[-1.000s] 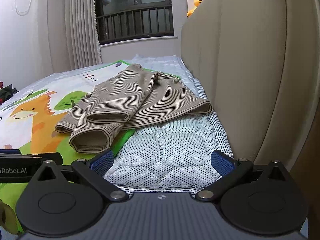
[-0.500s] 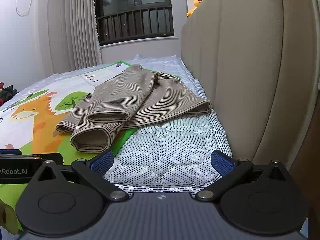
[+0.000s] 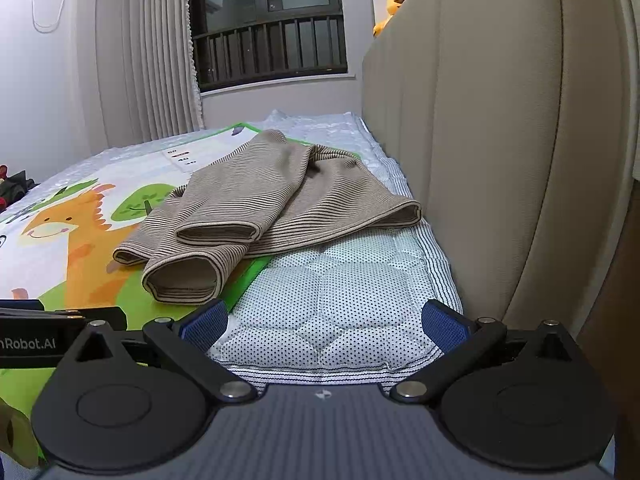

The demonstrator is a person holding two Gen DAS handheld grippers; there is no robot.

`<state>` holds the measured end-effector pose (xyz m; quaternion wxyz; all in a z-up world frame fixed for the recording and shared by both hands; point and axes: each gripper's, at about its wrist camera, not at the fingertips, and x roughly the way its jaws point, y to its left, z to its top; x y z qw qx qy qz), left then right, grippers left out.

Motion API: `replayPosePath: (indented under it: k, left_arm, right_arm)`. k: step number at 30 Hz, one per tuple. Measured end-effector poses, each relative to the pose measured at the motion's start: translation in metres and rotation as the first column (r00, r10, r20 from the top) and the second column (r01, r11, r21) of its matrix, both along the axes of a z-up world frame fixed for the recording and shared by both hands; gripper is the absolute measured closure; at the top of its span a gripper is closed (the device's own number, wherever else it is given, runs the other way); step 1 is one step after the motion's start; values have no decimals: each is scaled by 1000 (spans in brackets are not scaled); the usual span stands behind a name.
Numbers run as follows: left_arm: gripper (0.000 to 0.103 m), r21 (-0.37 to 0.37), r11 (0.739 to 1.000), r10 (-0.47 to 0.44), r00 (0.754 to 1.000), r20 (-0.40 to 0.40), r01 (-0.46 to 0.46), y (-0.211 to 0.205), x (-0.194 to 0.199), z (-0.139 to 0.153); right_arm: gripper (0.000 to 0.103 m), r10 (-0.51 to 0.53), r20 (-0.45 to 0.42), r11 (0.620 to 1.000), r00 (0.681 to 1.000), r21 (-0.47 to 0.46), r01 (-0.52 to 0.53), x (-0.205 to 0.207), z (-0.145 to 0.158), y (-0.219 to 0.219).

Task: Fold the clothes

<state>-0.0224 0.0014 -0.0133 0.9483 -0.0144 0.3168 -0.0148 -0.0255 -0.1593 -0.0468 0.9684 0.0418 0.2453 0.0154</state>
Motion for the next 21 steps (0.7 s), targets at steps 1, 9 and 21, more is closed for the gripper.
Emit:
replayPosePath:
  k: [1,9,21]
  left_arm:
    - [0,0,1000,0,1000,0,0,0,0,0]
    - [0,-3,1000,2,1000,-5,-2,0,1,-2]
    - [0,-8,1000,-14,1000,-28,13,0,15,-7]
  right_arm:
    - [0,-1,0,1000,1000,0,1,0,0,0]
    - [0,2,-5,1000,1000,-2,-2,0,-1,1]
    - [0,-2,-36,1000,999,0,2,9,-7,-2]
